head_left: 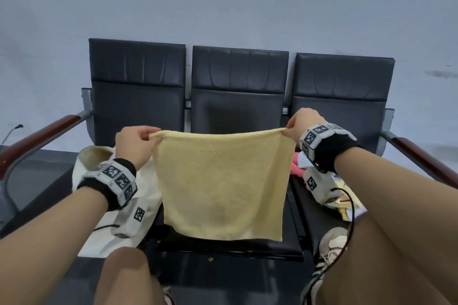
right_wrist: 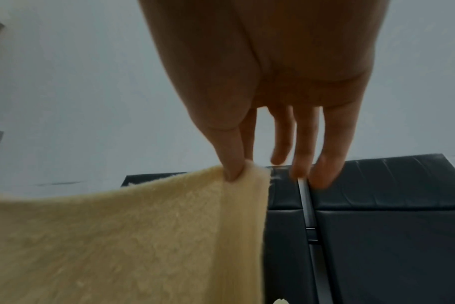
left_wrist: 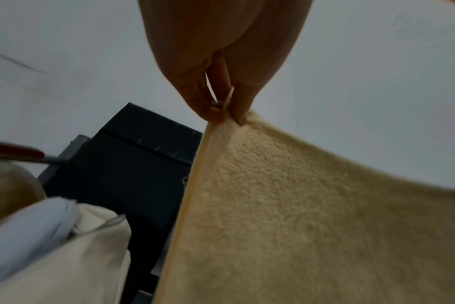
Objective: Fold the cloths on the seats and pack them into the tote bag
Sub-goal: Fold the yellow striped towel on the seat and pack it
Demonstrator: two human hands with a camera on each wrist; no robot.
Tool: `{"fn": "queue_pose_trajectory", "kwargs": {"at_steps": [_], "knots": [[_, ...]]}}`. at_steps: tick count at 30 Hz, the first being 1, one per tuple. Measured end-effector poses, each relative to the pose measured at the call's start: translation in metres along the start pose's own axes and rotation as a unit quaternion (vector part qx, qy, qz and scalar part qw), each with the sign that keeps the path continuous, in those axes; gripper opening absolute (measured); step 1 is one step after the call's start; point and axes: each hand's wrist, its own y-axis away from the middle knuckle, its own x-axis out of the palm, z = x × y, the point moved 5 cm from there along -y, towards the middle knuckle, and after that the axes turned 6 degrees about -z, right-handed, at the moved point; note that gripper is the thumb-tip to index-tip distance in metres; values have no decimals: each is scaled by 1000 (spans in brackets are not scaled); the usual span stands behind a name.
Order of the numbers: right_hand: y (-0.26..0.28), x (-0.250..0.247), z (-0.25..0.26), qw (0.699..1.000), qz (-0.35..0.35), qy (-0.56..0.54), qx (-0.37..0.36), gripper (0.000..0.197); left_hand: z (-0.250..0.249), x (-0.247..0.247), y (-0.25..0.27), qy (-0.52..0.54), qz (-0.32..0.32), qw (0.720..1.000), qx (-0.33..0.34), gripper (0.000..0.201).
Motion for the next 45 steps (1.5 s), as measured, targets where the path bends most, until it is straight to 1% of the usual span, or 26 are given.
{"fn": "queue_pose_trajectory", "kwargs": {"at_steps": [1,3,5,6,8,10,12,14,17,19,21,23,24,26,27,29,31,32,34,36,38,39,40,42,43,45], "knots": [[-6,-1,1,1000,-6,0,3,15,-2,2,-8,-36,4,999,14,12],[-19,4,3,999,-20,-16,24,16,-7,9,-20,-133,26,990,46,22],[-37,17,3,993,-7,-89,74,20,-13,16,-33,-210,39,975,64,27],[-49,28,2,985,16,-133,106,22,-15,21,-41,-214,50,974,60,27],[-68,48,0,964,50,-212,152,29,-11,38,-58,-137,79,987,9,27],[-84,63,4,938,71,-292,171,32,-2,57,-76,3,95,991,-94,26],[-98,75,9,899,74,-398,167,8,3,75,-88,109,106,973,-173,25],[-111,85,12,861,74,-470,180,11,2,88,-94,181,107,953,-218,19],[-130,99,15,808,85,-549,197,15,-3,102,-108,249,91,934,-239,16],[-138,97,21,783,62,-588,195,14,-8,108,-117,292,86,924,-232,16],[-139,88,25,769,3,-608,199,12,-7,114,-123,322,90,917,-218,16],[-133,88,21,742,-64,-627,229,16,0,118,-121,335,99,912,-216,19],[-126,92,16,747,-91,-613,241,16,7,121,-116,333,105,911,-221,22],[-104,103,4,797,-120,-531,262,17,27,128,-101,296,116,917,-240,25],[-88,108,-1,830,-120,-475,266,18,40,132,-90,264,120,923,-254,26],[-55,126,-9,889,-94,-373,249,19,72,143,-64,188,138,929,-286,26],[-26,155,-22,921,-38,-305,240,18,105,158,-27,123,193,914,-334,21],[-13,173,-31,925,-8,-287,248,17,121,164,-5,96,227,899,-363,19],[13,216,-50,919,45,-265,288,13,147,173,38,54,283,864,-412,17],[38,255,-69,911,111,-249,309,13,167,176,71,17,310,841,-442,19],[61,287,-80,895,205,-251,306,5,181,177,93,-9,313,831,-460,18],[74,293,-83,886,238,-256,304,7,188,177,101,-19,310,828,-467,16],[83,299,-87,880,261,-255,304,9,194,176,108,-28,307,826,-472,15],[99,303,-89,869,296,-230,323,2,207,175,119,-45,295,825,-480,16],[105,308,-92,867,312,-204,332,6,213,175,123,-52,290,824,-484,18],[111,311,-91,879,350,-124,300,11,227,175,127,-57,268,827,-491,26]]}}
